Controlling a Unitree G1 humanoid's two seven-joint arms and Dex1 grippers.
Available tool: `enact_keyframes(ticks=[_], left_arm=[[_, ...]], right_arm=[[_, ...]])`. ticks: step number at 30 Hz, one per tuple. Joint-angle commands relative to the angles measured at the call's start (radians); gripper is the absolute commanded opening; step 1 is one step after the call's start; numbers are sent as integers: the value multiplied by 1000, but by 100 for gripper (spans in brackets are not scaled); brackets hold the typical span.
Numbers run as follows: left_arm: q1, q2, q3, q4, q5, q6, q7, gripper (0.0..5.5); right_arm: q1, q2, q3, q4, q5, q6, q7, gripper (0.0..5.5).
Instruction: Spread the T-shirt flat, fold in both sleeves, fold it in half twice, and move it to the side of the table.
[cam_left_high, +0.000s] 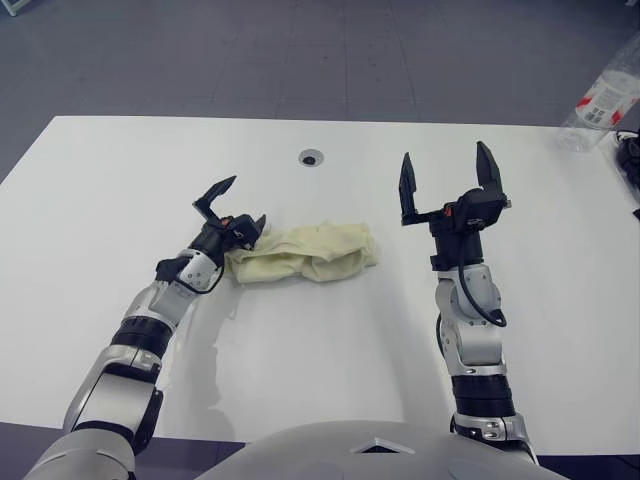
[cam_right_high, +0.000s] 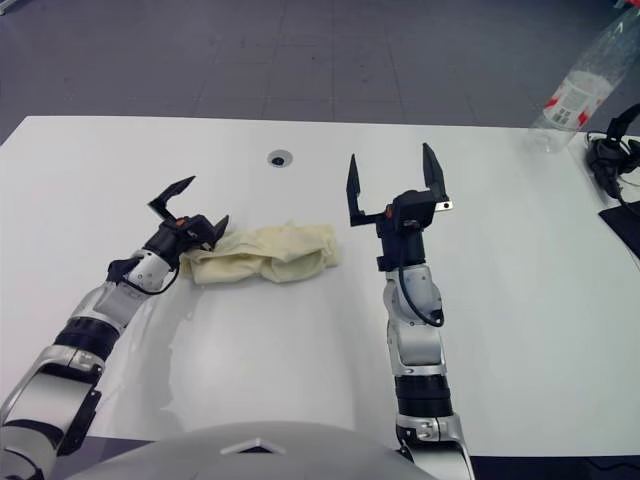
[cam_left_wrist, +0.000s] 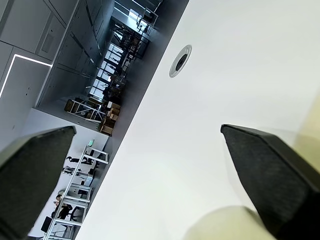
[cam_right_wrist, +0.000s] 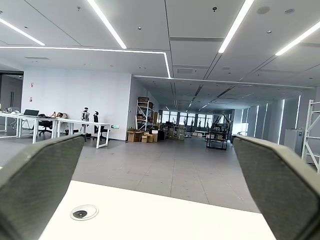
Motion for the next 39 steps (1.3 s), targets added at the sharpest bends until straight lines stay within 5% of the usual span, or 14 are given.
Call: enact_keyframes(ticks=[1,14,29,39], left_arm=[[177,-48,-75,-88,13,115,-109,540],[396,-198,-107,-530,-118,354,-198,540],[472,-177,-136,-664,-94,356,-235,540],[356,-257,64,-875,-396,443,-295,540]], right_arm=[[-15,0,-3,14,0,4,-3,539],[-15,12,2,-23,-9,10,-20,539],[-22,20,-14,-89,4,27,-42,539],[-23,5,-37,-106,21,43,-33,539]])
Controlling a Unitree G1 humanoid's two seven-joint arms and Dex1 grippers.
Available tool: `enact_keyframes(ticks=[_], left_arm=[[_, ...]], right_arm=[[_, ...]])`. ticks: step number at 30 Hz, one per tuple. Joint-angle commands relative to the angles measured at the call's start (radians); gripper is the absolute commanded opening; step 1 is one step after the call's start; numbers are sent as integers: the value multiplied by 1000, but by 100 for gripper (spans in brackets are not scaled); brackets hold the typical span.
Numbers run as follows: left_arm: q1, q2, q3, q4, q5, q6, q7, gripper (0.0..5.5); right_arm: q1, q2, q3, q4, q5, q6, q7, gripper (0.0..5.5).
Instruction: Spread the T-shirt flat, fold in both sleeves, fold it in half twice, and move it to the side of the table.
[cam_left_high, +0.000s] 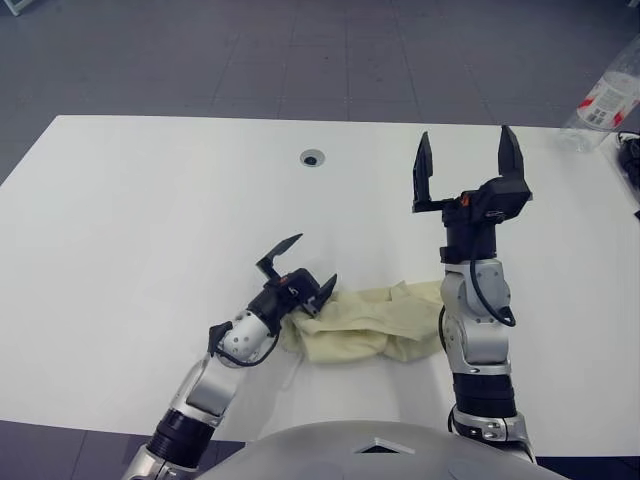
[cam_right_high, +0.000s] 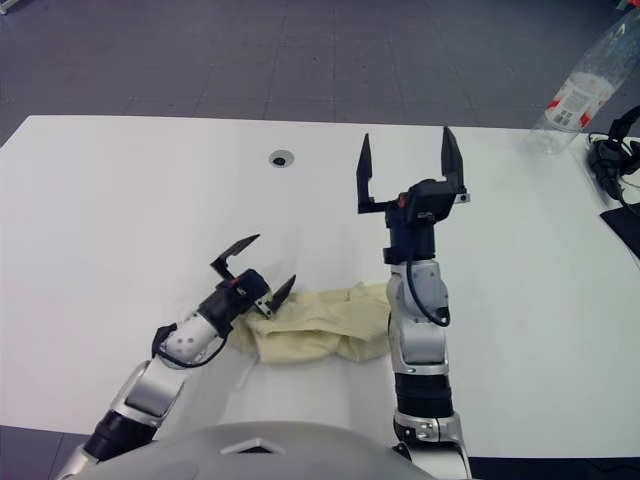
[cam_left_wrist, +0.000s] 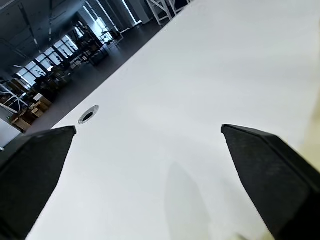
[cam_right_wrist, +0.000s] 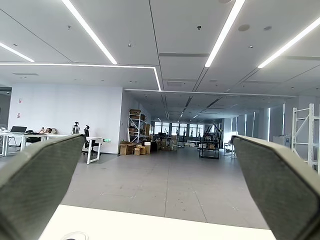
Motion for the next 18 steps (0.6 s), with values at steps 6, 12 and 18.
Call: enact_keyframes(ticks=[6,12,18], left_arm=[[-158,4,223,-169,-304,43,-78,540],[-82,213,254,-190,-524,-72,-465,540],[23,442,224,-44,-320,-290,-693,540]], right_arm=[[-11,-16,-19,-13,16,14,4,539],[-11,-16,-16,-16,14,18,5,539],[-11,-16,-10,-19,14,24,9,539]])
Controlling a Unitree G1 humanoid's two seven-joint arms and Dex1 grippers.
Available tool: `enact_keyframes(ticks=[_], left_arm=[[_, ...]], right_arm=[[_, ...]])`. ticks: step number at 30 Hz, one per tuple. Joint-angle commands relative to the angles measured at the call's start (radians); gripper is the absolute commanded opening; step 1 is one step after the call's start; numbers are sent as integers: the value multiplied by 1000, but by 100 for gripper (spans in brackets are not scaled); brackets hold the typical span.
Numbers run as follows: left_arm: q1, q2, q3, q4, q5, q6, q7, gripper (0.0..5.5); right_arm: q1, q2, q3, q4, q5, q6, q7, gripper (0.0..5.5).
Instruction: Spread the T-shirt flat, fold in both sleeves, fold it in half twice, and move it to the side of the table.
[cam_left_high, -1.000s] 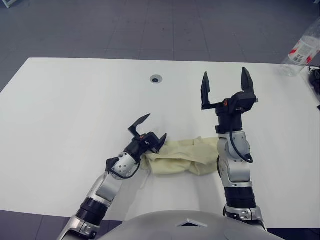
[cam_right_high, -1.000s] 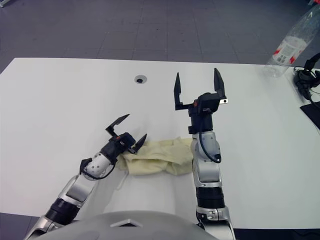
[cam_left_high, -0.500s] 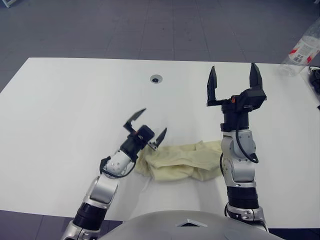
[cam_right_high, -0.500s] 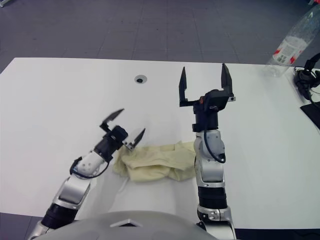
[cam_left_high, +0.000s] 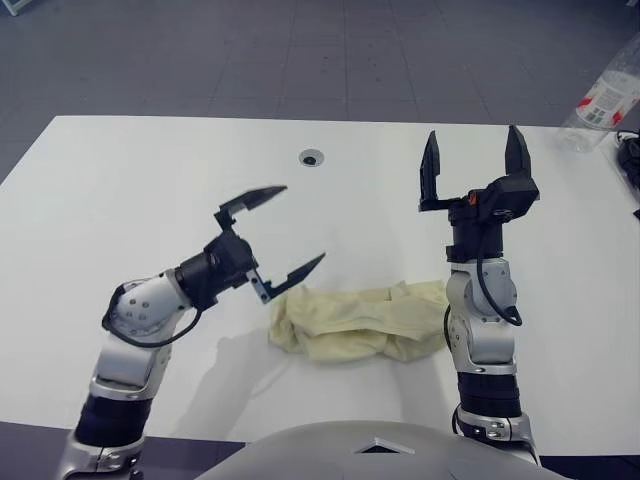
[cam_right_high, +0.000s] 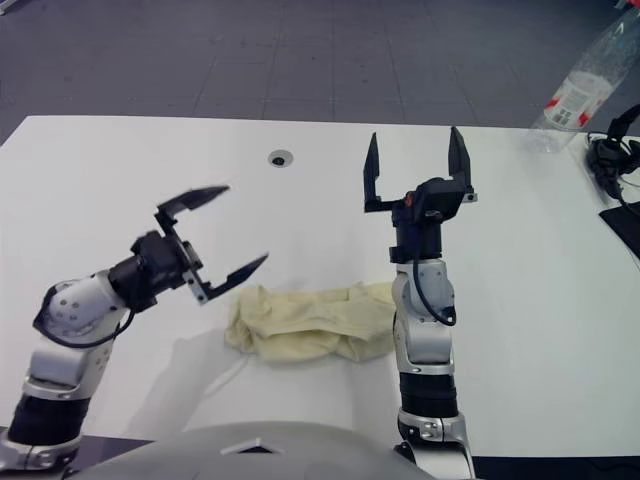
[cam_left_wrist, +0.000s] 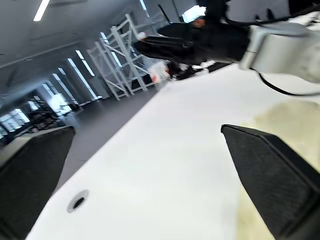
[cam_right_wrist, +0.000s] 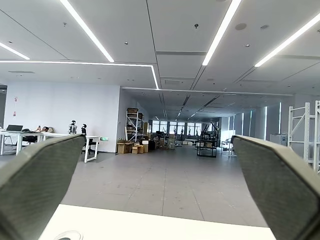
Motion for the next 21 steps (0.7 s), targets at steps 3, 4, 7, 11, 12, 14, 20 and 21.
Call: enact_keyframes(ticks=[3,4,7,11,12,14,20,21], left_arm=[[78,161,-39,61,186,-120,-96,540],[88,165,-45,50,187,-125,-98,540],[96,165,-69,44,216,-141,-94,540],[85,148,-96,41,236,-132,-77,540],[83,145,-103,44,249,-136,-71,540],[80,145,-110,52,263,-143,-63,540],[71,144,-113,45,270,-144,-37,540],[69,143,-114,42,265,-144,-35,540]], right_arm=[[-7,-3,4,-14,-1,14,6,539],[-7,-4,4,-14,-1,14,7,539],[-5,-4,5,-14,-4,14,7,539],[-11,-3,8,-5,-6,12,9,539],[-13,-3,9,-4,-6,12,10,539],[-14,-3,11,-2,-8,12,10,539],[-11,-4,17,-3,-12,10,11,539],[-11,-5,19,-2,-14,9,11,539]])
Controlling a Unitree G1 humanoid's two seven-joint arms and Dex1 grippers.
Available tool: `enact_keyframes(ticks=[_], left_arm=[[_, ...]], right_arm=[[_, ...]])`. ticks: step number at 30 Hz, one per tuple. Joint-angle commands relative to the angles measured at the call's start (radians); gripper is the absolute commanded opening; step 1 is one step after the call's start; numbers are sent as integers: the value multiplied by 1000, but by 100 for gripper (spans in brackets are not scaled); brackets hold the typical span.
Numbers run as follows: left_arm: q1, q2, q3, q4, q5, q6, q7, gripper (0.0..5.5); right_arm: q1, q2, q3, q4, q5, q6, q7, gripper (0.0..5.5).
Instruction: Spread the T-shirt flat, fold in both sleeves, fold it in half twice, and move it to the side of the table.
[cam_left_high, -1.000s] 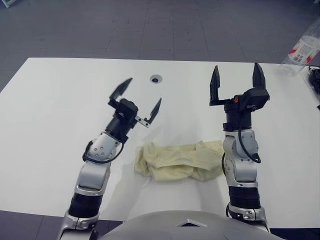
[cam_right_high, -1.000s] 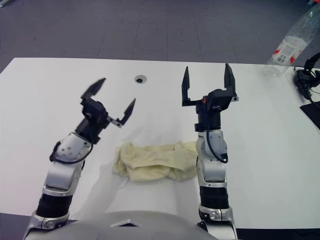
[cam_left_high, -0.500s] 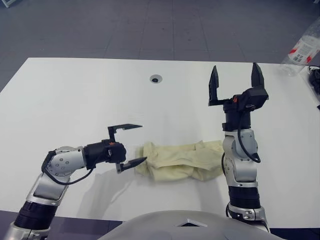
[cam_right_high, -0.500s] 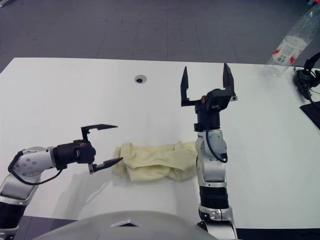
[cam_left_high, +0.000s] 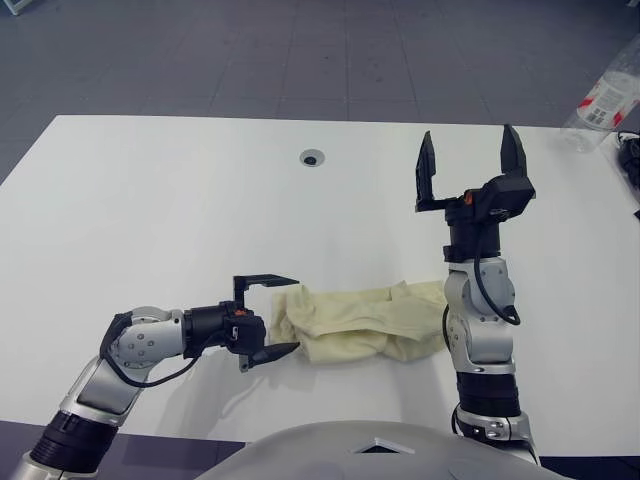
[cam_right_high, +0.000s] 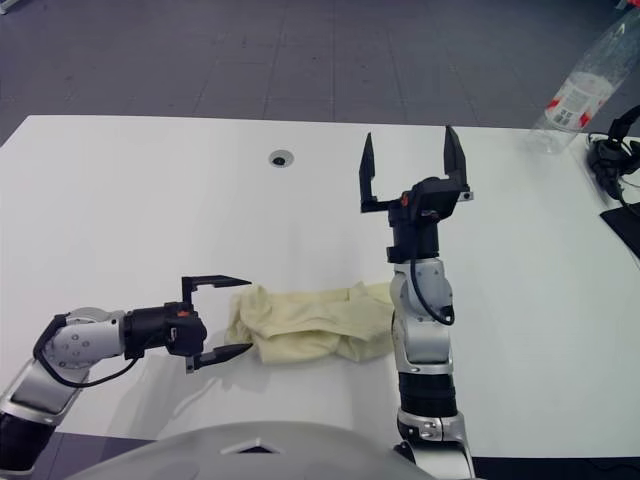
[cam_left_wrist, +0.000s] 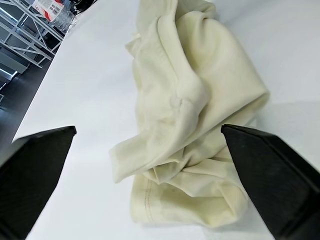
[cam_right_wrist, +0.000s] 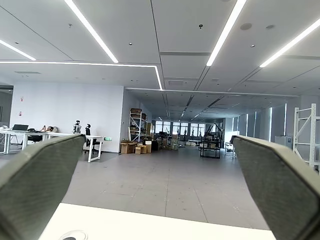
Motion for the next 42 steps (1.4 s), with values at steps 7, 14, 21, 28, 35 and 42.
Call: enact_keyframes(ticks=[7,14,21,28,35,42], left_arm=[[-22,8,-3,-34,-65,21,4,540],[-25,2,-13,-38,-81,41,6,540],[-37,-5,-38,-26,-56,44,9,540],[-55,-18,-68,-1,0,33,30,540],[-69,-32,-86,26,43,27,55,540],[-70,-31,-85,28,47,21,63,540]], right_arm=[[-6,-6,10,-4,-20,6,5,539],[-4,-6,11,-6,-22,5,5,539],[-3,-6,10,-7,-23,6,4,539],[-3,-5,11,-8,-22,6,4,539],[-6,-3,12,-6,-22,6,4,539],[-4,-4,13,-10,-22,8,4,539]])
